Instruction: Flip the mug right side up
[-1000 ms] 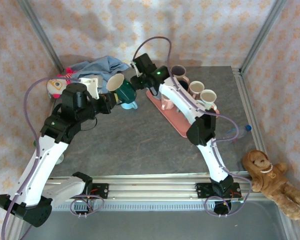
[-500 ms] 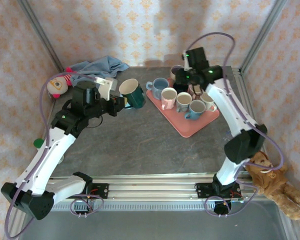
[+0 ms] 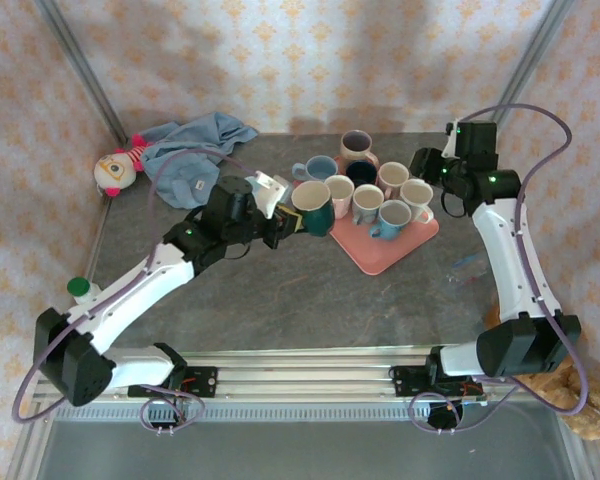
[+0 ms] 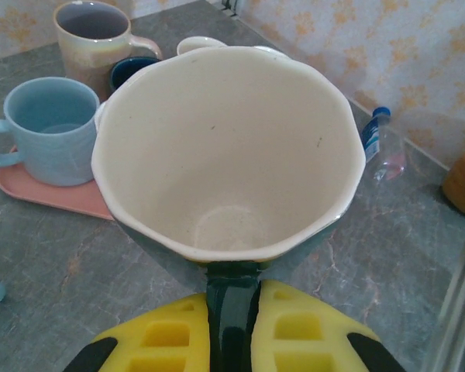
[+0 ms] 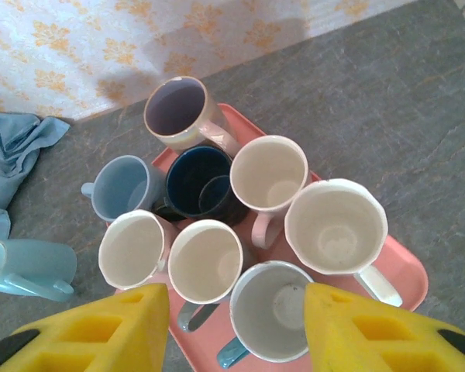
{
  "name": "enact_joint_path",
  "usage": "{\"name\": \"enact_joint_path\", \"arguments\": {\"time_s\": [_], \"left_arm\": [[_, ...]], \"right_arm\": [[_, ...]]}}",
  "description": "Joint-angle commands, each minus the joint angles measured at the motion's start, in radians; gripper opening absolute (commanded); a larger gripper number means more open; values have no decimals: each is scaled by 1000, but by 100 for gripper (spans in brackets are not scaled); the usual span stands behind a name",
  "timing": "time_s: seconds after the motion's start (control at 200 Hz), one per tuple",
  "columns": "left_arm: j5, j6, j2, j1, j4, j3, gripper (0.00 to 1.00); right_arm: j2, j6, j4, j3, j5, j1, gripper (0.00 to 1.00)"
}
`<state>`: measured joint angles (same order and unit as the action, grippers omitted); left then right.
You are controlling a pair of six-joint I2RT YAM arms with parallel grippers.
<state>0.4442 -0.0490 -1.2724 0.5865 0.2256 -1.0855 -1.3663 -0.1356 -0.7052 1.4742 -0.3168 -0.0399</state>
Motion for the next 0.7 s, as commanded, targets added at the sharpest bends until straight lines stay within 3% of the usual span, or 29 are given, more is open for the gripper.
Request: {"name": "enact_joint_path", "arguments": {"time_s": [0.0,0.385,0.696], "left_arm": [[-43,56,-18,42,-211,-17,0],[-147,109,-162,128,-404,63,0],[-223,107,-309,139,-517,42,0]], "right_arm": [[22,-50,46,-32,-46,27,49],[62,-81,84,-142,-63,60,52],[23,-150,79,-97,-162,64,54]]}}
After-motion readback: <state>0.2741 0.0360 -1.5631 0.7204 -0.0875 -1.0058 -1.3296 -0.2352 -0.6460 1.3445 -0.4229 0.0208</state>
